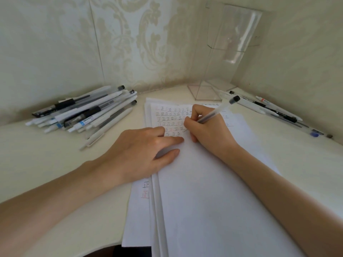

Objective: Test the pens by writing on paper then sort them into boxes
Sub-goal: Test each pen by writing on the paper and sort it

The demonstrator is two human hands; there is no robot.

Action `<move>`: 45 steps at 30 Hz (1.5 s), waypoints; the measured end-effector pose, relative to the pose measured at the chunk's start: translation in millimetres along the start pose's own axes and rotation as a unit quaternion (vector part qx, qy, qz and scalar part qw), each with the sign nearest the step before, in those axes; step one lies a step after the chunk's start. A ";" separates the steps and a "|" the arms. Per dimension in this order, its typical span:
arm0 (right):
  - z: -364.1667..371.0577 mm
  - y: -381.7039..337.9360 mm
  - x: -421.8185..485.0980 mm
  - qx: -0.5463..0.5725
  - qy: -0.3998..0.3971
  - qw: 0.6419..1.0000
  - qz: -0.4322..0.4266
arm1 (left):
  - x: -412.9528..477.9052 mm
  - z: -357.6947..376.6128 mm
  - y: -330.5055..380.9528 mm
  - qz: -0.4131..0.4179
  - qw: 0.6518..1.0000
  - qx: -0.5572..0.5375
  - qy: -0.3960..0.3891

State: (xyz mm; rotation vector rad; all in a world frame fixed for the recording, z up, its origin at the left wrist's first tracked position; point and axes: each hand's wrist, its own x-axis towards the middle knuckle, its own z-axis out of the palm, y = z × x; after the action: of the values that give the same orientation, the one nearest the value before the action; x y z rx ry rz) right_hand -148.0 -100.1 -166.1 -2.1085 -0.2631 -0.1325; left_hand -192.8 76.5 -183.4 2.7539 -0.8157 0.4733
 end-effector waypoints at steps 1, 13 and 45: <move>0.1 -0.5 -0.2 -0.001 -0.001 1.000 0.001 | 0.0 -0.2 0.0 -0.001 1.000 0.000 -0.001; 0.3 1.0 0.3 -0.003 0.009 1.000 0.007 | 0.8 -0.8 1.3 -0.003 1.000 -0.011 -0.003; -17.5 3.2 2.3 0.223 0.047 0.974 0.003 | 8.7 14.1 -14.6 -0.137 0.958 -0.250 0.039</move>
State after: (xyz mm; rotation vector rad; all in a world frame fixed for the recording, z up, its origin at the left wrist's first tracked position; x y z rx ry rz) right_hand -144.8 -116.4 -159.2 -1.6524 -0.2068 -0.1546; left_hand -174.3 79.9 -195.0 2.3090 -0.4442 0.2702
